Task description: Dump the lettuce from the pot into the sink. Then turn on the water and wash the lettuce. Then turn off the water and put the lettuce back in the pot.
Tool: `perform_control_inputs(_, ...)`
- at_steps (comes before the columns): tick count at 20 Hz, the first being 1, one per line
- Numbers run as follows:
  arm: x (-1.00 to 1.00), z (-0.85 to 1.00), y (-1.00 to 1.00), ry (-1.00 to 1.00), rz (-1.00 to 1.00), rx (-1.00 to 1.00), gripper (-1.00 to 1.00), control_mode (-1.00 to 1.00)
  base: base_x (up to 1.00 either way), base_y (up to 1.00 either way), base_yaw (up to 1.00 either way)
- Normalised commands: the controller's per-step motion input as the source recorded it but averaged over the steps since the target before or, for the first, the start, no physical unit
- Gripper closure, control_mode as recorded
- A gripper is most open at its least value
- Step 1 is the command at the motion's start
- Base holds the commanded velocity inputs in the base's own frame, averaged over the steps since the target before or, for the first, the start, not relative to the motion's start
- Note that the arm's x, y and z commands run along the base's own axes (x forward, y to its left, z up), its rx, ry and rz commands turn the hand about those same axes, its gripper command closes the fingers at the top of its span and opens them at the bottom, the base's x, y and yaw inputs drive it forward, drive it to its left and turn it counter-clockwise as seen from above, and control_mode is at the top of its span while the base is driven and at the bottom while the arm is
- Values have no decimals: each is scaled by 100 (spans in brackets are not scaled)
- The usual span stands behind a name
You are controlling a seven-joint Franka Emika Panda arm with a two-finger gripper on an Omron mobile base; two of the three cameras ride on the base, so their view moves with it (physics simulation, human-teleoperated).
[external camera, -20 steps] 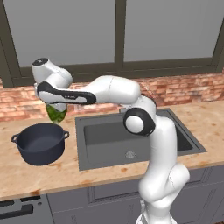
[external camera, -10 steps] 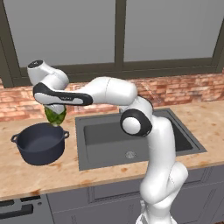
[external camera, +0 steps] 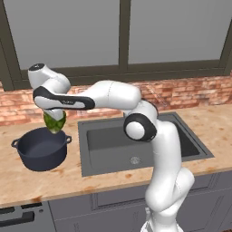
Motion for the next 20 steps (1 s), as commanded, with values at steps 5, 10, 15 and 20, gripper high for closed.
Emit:
perform_control_inputs(5,-1,-1,17,5,-3,2,100,-100,0,0,0)
perform_control_inputs(10,-4,-4,23,0,-3,0,100,-100,0,0,0)
perform_control_inputs(15,0,-10,20,0,-3,0,100,-100,0,0,0)
perform_control_inputs(20,0,-26,6,0,-2,0,100,-100,0,0,0)
